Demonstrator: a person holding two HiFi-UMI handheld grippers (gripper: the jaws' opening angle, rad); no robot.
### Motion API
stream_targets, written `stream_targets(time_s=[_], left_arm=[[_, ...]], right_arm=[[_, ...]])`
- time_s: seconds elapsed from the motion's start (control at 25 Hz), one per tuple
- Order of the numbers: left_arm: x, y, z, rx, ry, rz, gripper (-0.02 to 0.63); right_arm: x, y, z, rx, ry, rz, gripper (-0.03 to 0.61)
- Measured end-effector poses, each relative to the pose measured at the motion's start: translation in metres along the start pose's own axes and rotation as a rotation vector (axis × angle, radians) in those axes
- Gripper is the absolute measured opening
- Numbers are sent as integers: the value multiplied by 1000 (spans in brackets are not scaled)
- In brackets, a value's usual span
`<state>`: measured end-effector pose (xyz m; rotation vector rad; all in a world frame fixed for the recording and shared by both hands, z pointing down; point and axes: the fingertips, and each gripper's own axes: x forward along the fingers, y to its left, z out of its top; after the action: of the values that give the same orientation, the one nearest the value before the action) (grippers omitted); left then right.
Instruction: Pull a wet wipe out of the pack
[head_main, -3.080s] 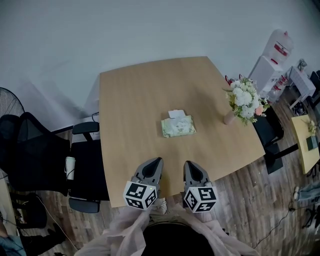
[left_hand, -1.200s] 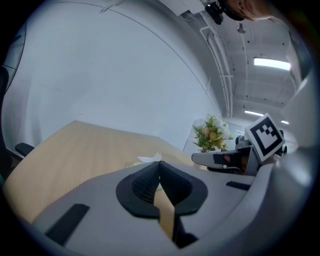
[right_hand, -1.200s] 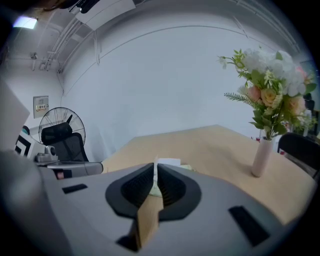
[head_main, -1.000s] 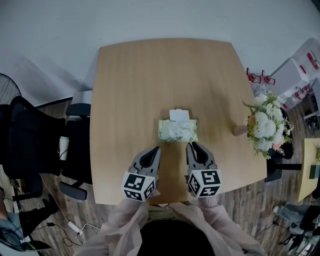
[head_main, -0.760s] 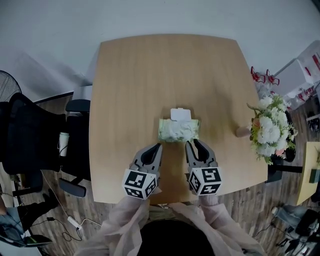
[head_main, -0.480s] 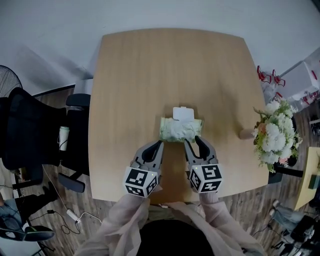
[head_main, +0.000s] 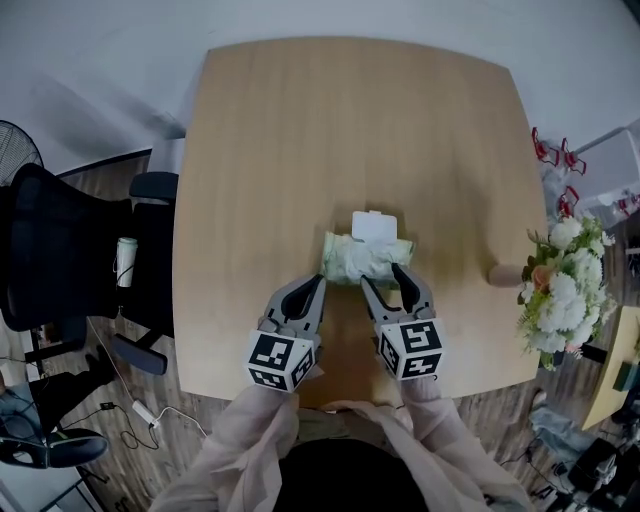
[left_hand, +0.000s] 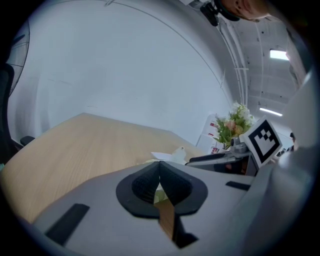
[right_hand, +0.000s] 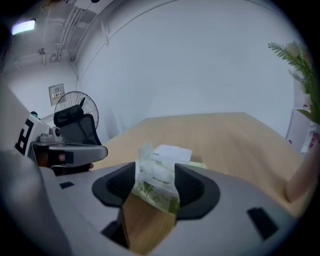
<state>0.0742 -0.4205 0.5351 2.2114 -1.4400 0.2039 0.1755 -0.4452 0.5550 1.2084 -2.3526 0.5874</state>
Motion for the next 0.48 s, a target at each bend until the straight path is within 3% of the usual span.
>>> stream_targets(time_s=[0.28,0.48], left_arm=[[10,12,0,-5,4,23,12],[11,18,-3,-10,20,36,12]], right_arm=[[17,2,-4,-42,31,37,245],[23,6,-1,-33,22,65,198]])
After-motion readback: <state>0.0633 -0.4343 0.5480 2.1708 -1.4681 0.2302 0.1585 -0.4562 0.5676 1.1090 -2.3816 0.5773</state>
